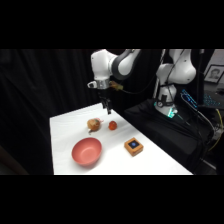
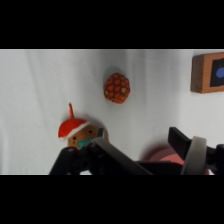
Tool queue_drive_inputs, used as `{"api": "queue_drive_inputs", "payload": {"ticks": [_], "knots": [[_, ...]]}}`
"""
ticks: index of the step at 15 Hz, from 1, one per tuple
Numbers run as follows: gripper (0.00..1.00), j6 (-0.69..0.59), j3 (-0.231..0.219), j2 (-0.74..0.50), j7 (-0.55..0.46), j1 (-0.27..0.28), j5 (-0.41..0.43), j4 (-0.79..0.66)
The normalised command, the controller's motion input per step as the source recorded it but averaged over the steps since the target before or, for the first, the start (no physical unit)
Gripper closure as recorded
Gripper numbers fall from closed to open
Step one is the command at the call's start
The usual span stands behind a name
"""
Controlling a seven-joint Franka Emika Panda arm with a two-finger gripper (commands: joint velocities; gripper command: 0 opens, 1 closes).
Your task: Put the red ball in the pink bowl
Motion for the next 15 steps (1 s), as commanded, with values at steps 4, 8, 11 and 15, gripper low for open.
{"api": "queue_drive_inputs", "payload": {"ticks": [4,8,11,15], "knots": [[0.00,0.32,-0.009,0.03,-0.16,-0.043,0.148,-0.19],[0.00,0.32,0.012,0.01,-0.23,-0.061,0.217,-0.18],[0.00,0.33,0.031,0.07,-0.21,-0.066,0.195,-0.14],[0.00,0.35,0.059,0.17,-0.10,-0.049,0.100,-0.07]]}}
